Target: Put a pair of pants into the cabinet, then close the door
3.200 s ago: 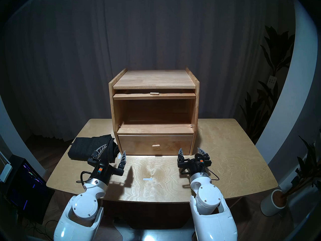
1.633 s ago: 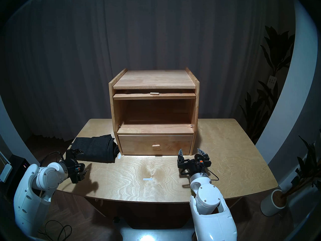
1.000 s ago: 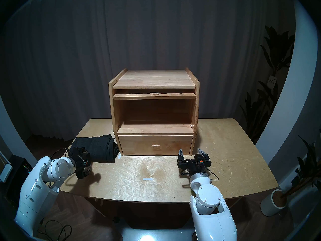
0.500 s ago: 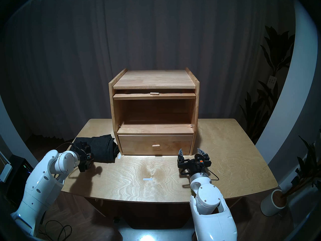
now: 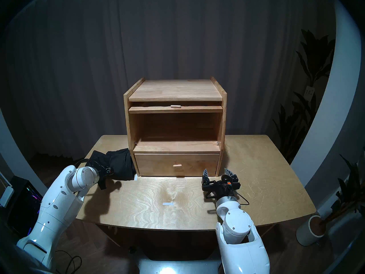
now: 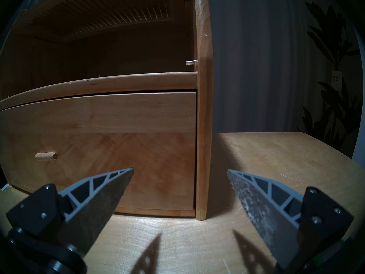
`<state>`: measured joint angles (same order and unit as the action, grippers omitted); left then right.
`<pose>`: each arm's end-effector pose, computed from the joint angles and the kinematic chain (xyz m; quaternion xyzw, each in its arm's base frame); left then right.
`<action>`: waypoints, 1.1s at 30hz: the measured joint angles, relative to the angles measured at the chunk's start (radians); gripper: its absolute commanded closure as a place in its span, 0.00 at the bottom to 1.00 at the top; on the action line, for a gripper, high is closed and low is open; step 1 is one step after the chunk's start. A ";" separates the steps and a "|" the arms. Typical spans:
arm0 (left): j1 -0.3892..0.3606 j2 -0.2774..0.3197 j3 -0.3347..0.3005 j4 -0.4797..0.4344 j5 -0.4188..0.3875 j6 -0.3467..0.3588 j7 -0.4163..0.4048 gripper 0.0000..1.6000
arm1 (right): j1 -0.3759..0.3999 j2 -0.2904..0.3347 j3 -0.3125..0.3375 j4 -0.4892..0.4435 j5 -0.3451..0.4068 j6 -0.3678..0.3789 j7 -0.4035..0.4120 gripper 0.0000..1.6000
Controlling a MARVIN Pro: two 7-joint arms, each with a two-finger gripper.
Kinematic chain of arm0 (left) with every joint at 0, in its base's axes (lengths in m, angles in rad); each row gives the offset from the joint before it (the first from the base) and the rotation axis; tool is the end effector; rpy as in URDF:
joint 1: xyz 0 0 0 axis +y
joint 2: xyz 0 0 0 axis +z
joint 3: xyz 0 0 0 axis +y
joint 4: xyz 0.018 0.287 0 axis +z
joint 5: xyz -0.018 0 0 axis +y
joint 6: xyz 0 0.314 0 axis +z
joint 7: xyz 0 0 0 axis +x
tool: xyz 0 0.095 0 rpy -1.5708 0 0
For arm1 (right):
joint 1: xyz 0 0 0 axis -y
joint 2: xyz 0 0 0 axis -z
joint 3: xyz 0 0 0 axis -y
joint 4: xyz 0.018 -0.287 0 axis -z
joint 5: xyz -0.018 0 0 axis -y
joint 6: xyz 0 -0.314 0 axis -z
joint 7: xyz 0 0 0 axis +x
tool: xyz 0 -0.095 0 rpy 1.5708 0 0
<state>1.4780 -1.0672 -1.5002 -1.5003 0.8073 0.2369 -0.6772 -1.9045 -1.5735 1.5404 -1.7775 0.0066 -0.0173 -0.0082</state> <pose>0.4271 0.1372 -0.3281 -0.7394 0.5298 -0.3386 0.2408 0.3265 0.0126 -0.3450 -0.7448 -0.0010 -0.6672 0.0131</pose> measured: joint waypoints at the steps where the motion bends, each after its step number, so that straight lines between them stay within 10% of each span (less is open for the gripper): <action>1: 0.007 -0.009 -0.015 -0.006 -0.024 0.001 0.000 1.00 | 0.000 0.000 0.000 0.000 0.000 0.000 0.000 0.00; 20: 0.157 -0.179 -0.333 -0.232 -0.495 0.017 -0.018 1.00 | 0.001 0.000 0.000 0.004 0.000 0.000 0.001 0.00; 33: 0.225 -0.288 -0.432 -0.374 -0.784 -0.017 -0.130 1.00 | 0.003 0.000 0.001 0.012 0.000 0.000 0.001 0.00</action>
<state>1.7030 -1.3552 -1.9318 -1.8740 0.0236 0.2202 -0.8070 -1.9016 -1.5736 1.5411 -1.7654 0.0065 -0.0173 -0.0071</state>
